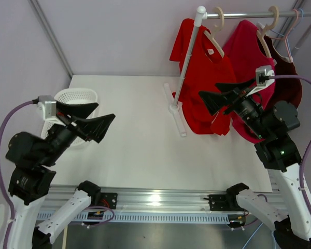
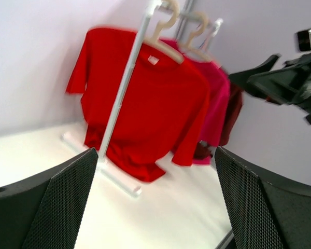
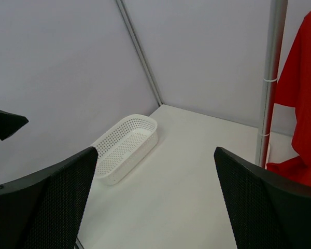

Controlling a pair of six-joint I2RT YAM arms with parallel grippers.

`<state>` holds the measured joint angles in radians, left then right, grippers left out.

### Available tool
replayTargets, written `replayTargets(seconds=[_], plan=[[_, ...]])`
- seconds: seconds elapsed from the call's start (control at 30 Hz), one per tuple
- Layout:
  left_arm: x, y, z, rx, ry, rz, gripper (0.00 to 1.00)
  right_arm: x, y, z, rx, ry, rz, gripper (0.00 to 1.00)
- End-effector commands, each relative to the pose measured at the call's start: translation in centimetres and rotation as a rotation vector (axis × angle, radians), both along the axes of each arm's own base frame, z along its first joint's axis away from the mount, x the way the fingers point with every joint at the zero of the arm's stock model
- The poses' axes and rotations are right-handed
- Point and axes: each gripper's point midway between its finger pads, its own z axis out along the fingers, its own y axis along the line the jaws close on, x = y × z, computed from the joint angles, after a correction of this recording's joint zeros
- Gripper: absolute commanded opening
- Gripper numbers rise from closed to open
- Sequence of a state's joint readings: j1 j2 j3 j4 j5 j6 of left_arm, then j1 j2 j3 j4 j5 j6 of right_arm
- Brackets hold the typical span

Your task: Remove the t-shirt from the hanger

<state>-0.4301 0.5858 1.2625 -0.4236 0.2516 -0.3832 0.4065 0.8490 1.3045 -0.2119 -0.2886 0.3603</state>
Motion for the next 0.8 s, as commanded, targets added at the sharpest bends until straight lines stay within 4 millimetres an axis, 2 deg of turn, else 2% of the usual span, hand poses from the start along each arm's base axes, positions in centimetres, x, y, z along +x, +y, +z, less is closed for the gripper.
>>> replayTargets(seconds=[0.0, 0.13, 0.17, 0.2, 0.23, 0.27, 0.3, 0.37, 0.4, 0.47, 0.5, 0.53, 0.57, 0.6, 0.63, 0.67, 0.77], plan=[[2.1, -0.1, -2.8, 0.074, 0.11, 0.044, 1.0, 1.0, -0.4, -0.1, -0.023, -0.026, -0.046, 0.99], [2.3, 0.0, -3.1, 0.075, 0.1, 0.057, 0.99, 2.2, -1.4, 1.2, -0.051, -0.074, -0.131, 1.0], [2.3, 0.1, -3.0, 0.074, 0.096, 0.059, 1.0, 4.0, -1.5, 0.7, -0.104, -0.062, -0.176, 0.99], [2.4, 0.0, -3.0, 0.076, 0.097, 0.059, 1.0, 4.8, -1.9, 0.9, -0.13, -0.058, -0.211, 0.99], [2.3, 0.1, -2.8, 0.077, 0.089, 0.062, 0.99, 5.2, -2.5, 2.1, -0.139, -0.071, -0.251, 1.0], [2.3, 0.1, -2.8, 0.078, 0.088, 0.061, 1.0, 6.1, -3.0, 2.3, -0.171, -0.082, -0.294, 0.99], [2.3, 0.1, -3.0, 0.081, 0.089, 0.061, 0.99, 8.0, -3.8, 1.9, -0.188, -0.06, -0.377, 0.99], [2.4, 0.1, -3.1, 0.084, 0.09, 0.063, 0.99, 9.2, -4.5, 3.0, -0.215, -0.092, -0.441, 0.99], [2.4, 0.1, -3.2, 0.087, 0.094, 0.063, 1.0, 10.8, -4.6, 2.4, -0.236, -0.075, -0.479, 0.99], [2.6, 0.0, -3.7, 0.093, 0.097, 0.06, 1.0, 11.9, -4.9, 3.7, -0.226, -0.097, -0.518, 0.97], [2.5, -0.2, -3.7, 0.094, 0.092, 0.052, 0.99, 13.6, -4.8, 3.2, -0.263, -0.092, -0.551, 0.95], [2.4, -0.3, -3.8, 0.1, 0.086, 0.041, 0.99, 14.4, -4.7, 3.2, -0.271, -0.091, -0.561, 0.95], [2.2, -0.4, -3.3, 0.094, 0.061, 0.03, 1.0, 14.7, -4.8, 4.7, -0.259, -0.114, -0.571, 0.95], [2.3, -0.8, -4.0, 0.101, 0.069, 0.015, 0.99, 15.3, -4.6, 4.8, -0.27, -0.114, -0.575, 0.93], [2.2, -0.9, -3.9, 0.099, 0.061, 0.007, 0.99, 17.0, -4.0, 4.0, -0.295, -0.099, -0.568, 0.85], [2.1, -0.8, -4.0, 0.098, 0.052, 0.007, 0.99, 17.2, -4.0, 5.3, -0.282, -0.123, -0.572, 0.8], [2.3, -0.5, -4.1, 0.113, 0.043, 0.027, 0.99, 20.3, -4.1, 4.5, -0.309, -0.101, -0.562, 0.79]])
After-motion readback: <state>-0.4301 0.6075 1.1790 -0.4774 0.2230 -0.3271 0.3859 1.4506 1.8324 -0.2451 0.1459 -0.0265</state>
